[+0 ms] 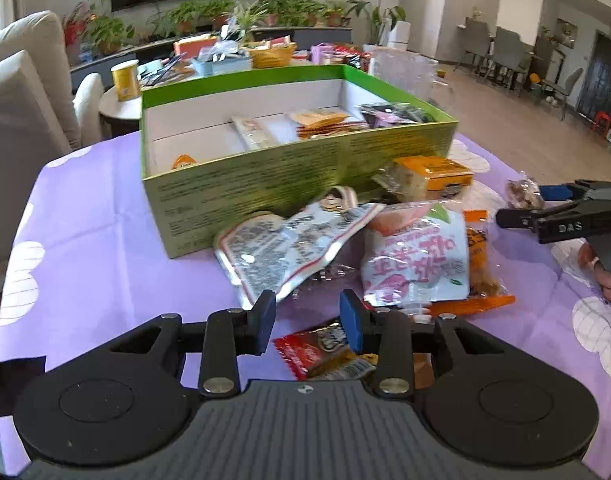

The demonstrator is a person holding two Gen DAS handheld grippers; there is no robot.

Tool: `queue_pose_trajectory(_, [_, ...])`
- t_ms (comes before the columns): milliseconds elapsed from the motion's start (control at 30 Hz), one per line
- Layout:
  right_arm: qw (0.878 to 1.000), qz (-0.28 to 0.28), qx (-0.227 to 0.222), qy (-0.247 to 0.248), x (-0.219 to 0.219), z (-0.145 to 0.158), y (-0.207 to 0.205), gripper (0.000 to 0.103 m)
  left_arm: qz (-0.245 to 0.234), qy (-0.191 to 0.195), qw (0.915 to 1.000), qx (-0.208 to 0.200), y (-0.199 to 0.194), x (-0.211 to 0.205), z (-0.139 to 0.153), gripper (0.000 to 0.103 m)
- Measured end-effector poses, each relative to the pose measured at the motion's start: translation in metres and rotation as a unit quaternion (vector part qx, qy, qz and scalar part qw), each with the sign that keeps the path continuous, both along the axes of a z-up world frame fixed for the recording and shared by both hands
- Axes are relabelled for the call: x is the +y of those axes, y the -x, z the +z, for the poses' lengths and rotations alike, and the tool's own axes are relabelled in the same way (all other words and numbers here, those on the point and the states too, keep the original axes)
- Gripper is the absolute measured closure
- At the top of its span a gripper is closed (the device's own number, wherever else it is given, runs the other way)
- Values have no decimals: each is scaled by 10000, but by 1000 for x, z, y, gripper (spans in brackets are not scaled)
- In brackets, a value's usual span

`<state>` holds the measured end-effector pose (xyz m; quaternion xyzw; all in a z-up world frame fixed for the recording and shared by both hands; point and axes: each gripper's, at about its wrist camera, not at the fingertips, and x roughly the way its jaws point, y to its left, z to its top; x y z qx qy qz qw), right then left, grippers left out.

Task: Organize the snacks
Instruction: 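Grasp the small red candy with left tool while right tool grasps clear nut pouch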

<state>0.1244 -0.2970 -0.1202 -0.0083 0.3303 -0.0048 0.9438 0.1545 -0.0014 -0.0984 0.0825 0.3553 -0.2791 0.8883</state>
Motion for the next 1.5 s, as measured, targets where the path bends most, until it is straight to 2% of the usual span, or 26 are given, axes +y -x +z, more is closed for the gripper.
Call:
queue_pose_trajectory(133, [10000, 4, 17, -11, -3, -1, 5, 41, -290, -41, 9995, 121, 13, -6, -3, 70])
queue_pose_trajectory(333, [10000, -72, 15, -1, -2, -2, 6, 41, -526, -222, 9984, 54, 40, -4, 0, 70])
queue_pose_trajectory(500, [9997, -243, -4, 27, 11, -2, 7, 41, -449, -247, 9986, 125, 49, 5, 4, 70])
queue_pose_trajectory(667, [9999, 118, -70, 50, 36, 7, 20, 42, -308, -154, 9994, 65, 55, 15, 10, 70])
queue_pose_trajectory(967, [9974, 310, -283, -585, 57, 23, 66, 42, -601, -148, 9981, 81, 70, 29, 13, 70])
queue_pose_trajectory(1100, [9979, 259, -293, -518, 61, 29, 79, 42, -636, -207, 9977, 112, 75, 33, 7, 70])
queue_pose_trajectory(1200, [9978, 155, -265, -590, 59, 30, 81, 42, -649, -331, 9973, -36, 78, 31, 6, 69])
queue_pose_trajectory(1300, [9971, 111, -251, -705, 60, 31, 83, 42, -894, -819, 9914, -499, 81, 17, 4, 68])
queue_pose_trajectory(1400, [9971, 193, -304, -673, 66, 36, 86, 42, -1386, -1464, 9753, -898, 78, 2, -1, 68])
queue_pose_trajectory(1467, [9969, 254, -360, -646, 70, 39, 88, 42, -1605, -1637, 9681, -1008, 74, -4, -3, 68])
queue_pose_trajectory(1500, [9967, 283, -394, -643, 72, 41, 90, 42, -1653, -1603, 9681, -990, 71, -5, -3, 68])
